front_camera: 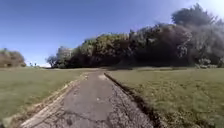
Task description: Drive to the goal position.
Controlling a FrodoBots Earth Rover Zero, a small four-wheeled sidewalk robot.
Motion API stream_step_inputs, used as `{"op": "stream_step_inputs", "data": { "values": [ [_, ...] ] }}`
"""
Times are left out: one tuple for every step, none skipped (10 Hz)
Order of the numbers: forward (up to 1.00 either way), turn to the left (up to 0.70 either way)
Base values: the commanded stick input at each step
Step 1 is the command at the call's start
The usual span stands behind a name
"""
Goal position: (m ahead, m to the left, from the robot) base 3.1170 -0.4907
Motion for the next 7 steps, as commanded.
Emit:
{"op": "stream_step_inputs", "data": {
  "values": [
    [0.5, 0.27],
    [0.5, 0.27],
    [0.5, 0.27],
    [0.5, 0.0],
    [0.5, 0.0],
    [0.5, 0.0],
    [0.5, 0.0]
  ]
}}
